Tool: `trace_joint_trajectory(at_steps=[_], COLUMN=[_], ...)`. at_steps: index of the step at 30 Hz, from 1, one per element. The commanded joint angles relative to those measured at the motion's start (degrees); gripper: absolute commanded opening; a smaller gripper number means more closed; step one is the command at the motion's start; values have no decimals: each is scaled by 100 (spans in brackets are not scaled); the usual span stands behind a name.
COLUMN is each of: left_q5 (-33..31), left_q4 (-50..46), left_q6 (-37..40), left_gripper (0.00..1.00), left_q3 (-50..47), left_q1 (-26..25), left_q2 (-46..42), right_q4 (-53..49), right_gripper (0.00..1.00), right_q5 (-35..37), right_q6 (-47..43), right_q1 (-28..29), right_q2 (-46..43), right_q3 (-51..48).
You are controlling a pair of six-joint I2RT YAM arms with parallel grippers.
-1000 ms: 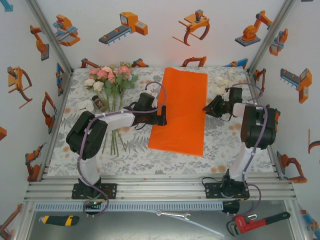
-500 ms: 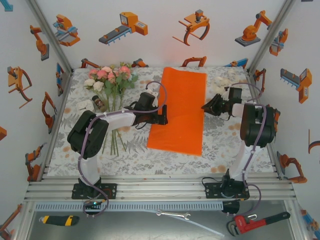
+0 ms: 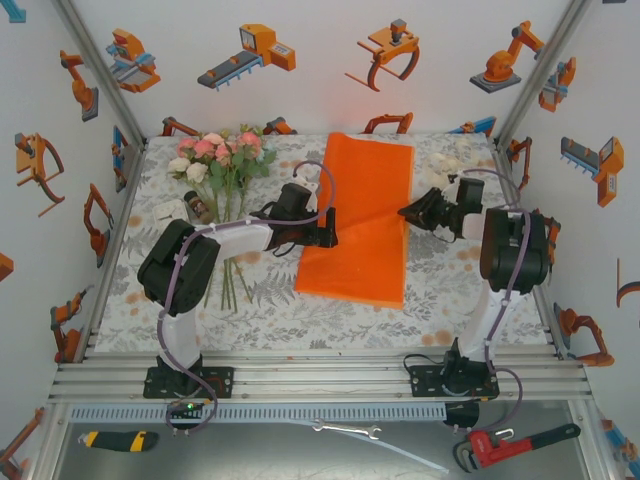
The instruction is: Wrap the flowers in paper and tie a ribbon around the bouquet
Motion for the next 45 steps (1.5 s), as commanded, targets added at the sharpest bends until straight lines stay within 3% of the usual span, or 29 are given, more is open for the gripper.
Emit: trace_joint_trajectory(at_steps=[1,3,9,13,18,24,27,30,33,42,45], left_q5=[59,38,-533,-680,-367,-1228,-1820,-2678,-3017,-3180,-3588], left_q4=[-335,-376,-689,-364,278,1197,1052,772,925,1653,1799], left_q6=[47,95,560,1051,1895,2937,2417,1375,866,703,779], left_gripper=[97,97,97,97,97,97,97,97,97,97,97], left_q3=[30,21,-219,-719,-981,-883,-268,459,916,1564,1678], left_q1=[-38,-34,-89,-411,-1390,-2546,-2658,-2656,-2695,-2949,-3019], left_q2=[61,-106,-1073,-1760,-1875,-1141,-657,-302,-20,741,1011], right_q4=[199,108,-225,-739,-1230,-2904,-3221,-3172,-3275,-3504,-3536], right_gripper=[12,0,0,0,0,0,0,0,0,0,0], right_q5=[-20,114,773,1093,1538,2082,2353,2495,2497,2567,2575], right_q6=[97,121,619,1202,1854,2304,2442,2616,2664,2716,2708], right_q1=[10,6,10,79,312,431,476,513,555,595,591], right_q2=[-94,-301,-1049,-1428,-1823,-2104,-2343,-2552,-2570,-2525,-2528], right_q3=[-96,-118,-251,-220,-190,415,481,372,411,529,552])
